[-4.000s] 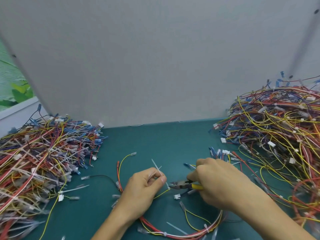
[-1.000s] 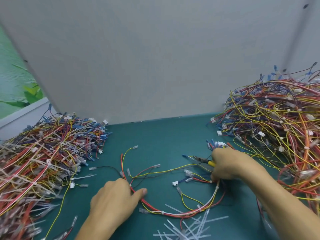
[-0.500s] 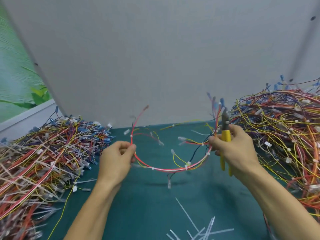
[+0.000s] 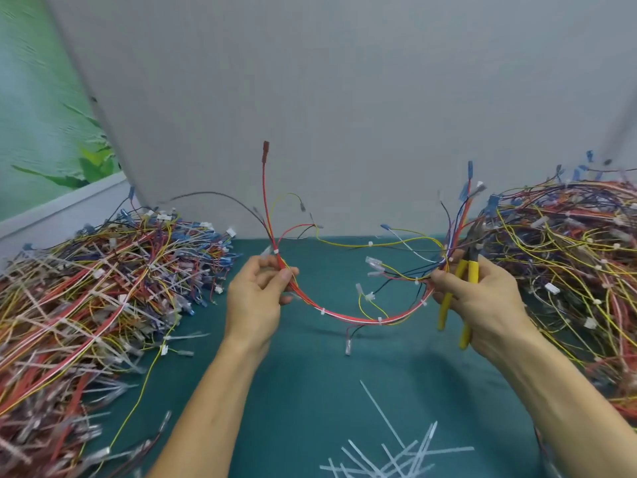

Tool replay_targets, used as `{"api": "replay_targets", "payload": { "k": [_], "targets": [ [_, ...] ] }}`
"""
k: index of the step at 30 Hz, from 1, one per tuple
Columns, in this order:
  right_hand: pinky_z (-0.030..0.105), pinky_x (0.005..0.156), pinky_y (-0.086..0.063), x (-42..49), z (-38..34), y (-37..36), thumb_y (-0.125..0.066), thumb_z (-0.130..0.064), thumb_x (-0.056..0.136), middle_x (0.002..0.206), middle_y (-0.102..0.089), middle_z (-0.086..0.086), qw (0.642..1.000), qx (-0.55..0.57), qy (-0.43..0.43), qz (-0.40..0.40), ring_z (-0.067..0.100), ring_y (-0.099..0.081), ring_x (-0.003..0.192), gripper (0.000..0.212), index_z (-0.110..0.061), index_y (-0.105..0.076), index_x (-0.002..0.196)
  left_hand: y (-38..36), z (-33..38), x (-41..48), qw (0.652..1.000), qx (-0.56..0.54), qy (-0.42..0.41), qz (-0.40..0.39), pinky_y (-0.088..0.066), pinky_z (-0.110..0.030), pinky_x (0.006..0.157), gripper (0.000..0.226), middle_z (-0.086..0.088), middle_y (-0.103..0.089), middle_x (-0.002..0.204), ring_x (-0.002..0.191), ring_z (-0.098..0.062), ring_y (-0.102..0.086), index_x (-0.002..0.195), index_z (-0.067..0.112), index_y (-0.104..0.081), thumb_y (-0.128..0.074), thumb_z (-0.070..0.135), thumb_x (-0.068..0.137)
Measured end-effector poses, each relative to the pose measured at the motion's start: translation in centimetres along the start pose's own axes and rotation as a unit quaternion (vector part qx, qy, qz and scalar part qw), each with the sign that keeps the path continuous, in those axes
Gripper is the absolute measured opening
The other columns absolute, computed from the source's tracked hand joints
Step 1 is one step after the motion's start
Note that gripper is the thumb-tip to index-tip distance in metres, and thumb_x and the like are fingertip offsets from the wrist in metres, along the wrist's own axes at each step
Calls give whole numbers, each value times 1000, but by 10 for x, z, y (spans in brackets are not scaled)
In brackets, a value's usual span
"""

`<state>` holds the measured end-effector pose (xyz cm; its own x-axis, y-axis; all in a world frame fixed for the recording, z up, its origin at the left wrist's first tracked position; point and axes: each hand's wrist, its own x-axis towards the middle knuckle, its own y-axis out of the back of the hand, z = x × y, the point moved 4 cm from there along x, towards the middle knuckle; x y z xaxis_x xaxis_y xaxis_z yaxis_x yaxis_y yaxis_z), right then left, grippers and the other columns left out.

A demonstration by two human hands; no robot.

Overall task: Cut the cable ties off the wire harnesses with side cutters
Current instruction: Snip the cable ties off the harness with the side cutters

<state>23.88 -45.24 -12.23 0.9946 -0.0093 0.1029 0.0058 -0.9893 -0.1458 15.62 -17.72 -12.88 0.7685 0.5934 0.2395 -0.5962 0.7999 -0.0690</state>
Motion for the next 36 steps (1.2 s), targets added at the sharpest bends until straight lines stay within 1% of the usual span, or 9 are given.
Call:
{"api": "replay_targets", "payload": {
  "k": [3, 7, 12, 18, 24, 27, 31, 33, 36],
  "targets": [
    [34, 67, -55, 1, -1, 0, -68, 5, 83, 71, -63, 6, 1000, -5, 7, -3, 16, -65, 63, 18, -10, -60, 88, 1, -2, 3, 1000, -7, 0, 2, -52, -23, 57, 24, 1, -74, 79, 75, -9, -69, 82, 22, -59, -60, 0, 89],
    [32, 61, -53, 5, 1, 5, -68, 4, 83, 55, -61, -6, 1000, 0, 8, 25, 12, -64, 57, 18, -11, -58, 81, 3, -2, 8, 999, -37, 3, 27, -53, -21, 54, 23, 4, -74, 75, 66, -5, -67, 84, 20, -56, -57, -2, 91],
    [33, 61, -50, 9, 5, 9, -67, -2, 86, 74, -61, 4, 995, 82, -38, 52, 16, -64, 67, 21, -17, -53, 80, 4, -1, 12, 994, -88, 28, 53, -51, -18, 48, 20, 2, -73, 73, 58, -5, -64, 85, 16, -56, -56, -3, 91],
    [33, 60, -50, 8, 5, 7, -69, -2, 84, 70, -59, 2, 993, 92, -46, 54, 15, -65, 64, 23, -17, -52, 79, 5, -5, 12, 992, -82, 74, 66, -50, -18, 45, 18, -1, -72, 80, 58, -2, -64, 89, 16, -61, -58, -2, 90],
    [35, 60, -53, 7, 4, 4, -71, -2, 83, 70, -61, 5, 996, 71, -45, 32, 11, -64, 56, 19, -11, -54, 84, -7, -5, 7, 995, -18, 91, 24, -45, -19, 46, 16, 4, -68, 67, 59, -9, -58, 88, 18, -69, -61, 5, 89],
    [35, 59, -53, 5, 3, 1, -71, 0, 82, 73, -61, 9, 997, 61, -47, 14, 15, -65, 60, 19, -11, -55, 83, -9, -7, 5, 994, -8, 108, 21, -42, -22, 43, 14, 2, -62, 58, 51, -12, -53, 80, 14, -63, -59, 12, 92],
    [34, 59, -51, 1, -2, -3, -69, 4, 81, 85, -61, 19, 997, 70, -38, -19, 19, -68, 66, 20, -8, -54, 86, -7, -11, 5, 986, -22, 163, 9, -38, -23, 38, 9, 1, -58, 51, 40, -11, -50, 84, 14, -59, -56, 13, 93],
    [34, 59, -51, 0, -5, -5, -69, 4, 81, 84, -62, 19, 997, 70, -33, -30, 19, -69, 66, 20, -7, -54, 88, -6, -13, 5, 983, -22, 183, 5, -36, -21, 35, 8, 0, -55, 48, 37, -11, -47, 86, 11, -61, -55, 12, 92],
    [34, 60, -52, 0, -9, -4, -69, 4, 81, 79, -66, 14, 996, 80, -32, -30, 21, -68, 69, 19, -8, -55, 86, -2, -14, 6, 981, -14, 194, 19, -35, -18, 37, 11, 3, -52, 45, 36, -10, -45, 86, 9, -66, -56, 14, 90]
  ]
}}
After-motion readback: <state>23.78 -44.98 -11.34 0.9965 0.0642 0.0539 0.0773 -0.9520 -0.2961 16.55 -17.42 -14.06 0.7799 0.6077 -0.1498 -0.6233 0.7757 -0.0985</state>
